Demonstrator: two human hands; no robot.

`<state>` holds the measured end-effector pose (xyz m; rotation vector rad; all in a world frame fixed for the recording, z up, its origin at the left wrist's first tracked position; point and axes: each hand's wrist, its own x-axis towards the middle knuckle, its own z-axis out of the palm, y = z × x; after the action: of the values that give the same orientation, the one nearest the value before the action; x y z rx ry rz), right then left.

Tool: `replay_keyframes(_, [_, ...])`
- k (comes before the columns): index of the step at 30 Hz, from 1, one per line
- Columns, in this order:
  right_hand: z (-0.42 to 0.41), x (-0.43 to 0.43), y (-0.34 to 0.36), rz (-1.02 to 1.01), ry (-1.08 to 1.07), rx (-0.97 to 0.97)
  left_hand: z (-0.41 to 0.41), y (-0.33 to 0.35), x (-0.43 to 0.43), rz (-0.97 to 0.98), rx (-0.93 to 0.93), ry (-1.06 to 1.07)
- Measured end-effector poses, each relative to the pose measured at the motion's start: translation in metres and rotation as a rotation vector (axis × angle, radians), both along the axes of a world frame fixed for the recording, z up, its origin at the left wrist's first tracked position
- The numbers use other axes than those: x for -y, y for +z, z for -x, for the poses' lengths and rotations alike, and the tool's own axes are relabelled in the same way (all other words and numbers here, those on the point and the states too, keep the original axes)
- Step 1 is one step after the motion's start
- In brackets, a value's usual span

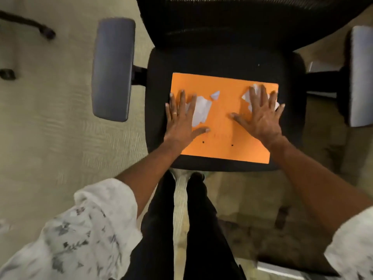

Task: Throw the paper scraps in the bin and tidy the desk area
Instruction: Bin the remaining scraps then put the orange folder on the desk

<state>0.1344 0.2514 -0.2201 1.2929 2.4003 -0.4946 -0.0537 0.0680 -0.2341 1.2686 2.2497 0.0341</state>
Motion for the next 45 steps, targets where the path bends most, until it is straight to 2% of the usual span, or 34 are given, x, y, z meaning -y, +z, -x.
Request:
replay_keyframes(3, [0.010,0.016,-0.018,-0.084,0.017,-0.052,0.001,-0.020,-0.006,-0.108,-0.142,-0.017])
replay_keyframes(7, [0.017,0.032,-0.034,-0.117,0.080,-0.158,-0.003,-0.035,-0.013,-0.378,-0.082,-0.123])
replay_keyframes(10, [0.029,0.034,-0.041,-0.130,0.156,-0.255,0.003,-0.038,-0.022,-0.381,-0.017,-0.196])
replay_keyframes(16, [0.056,0.031,-0.043,-0.110,0.381,-0.389,0.003,-0.039,-0.029,-0.443,0.033,-0.134])
replay_keyframes(21, [0.050,0.028,-0.046,-0.149,0.358,-0.481,0.003,-0.031,-0.026,-0.479,0.116,-0.098])
replay_keyframes(27, [0.035,0.021,-0.043,-0.132,0.304,-0.451,0.009,-0.023,-0.029,-0.516,0.207,0.108])
replay_keyframes(30, [0.029,0.021,-0.036,-0.024,0.143,-0.554,0.007,-0.015,-0.033,-0.571,0.272,0.241])
replay_keyframes(34, [0.032,0.026,-0.014,0.096,-0.342,-0.840,-0.005,-0.004,-0.036,-0.632,0.429,0.378])
replay_keyframes(37, [0.028,0.031,0.002,0.292,-0.689,-0.968,-0.020,0.003,-0.034,-0.606,0.480,0.464])
replay_keyframes(41, [0.003,0.029,0.016,0.266,-0.841,-0.988,-0.041,-0.002,-0.043,-0.500,0.409,0.305])
replay_keyframes(45, [-0.028,0.032,0.013,0.207,-0.901,-0.952,-0.058,-0.010,-0.079,-0.384,0.480,0.109])
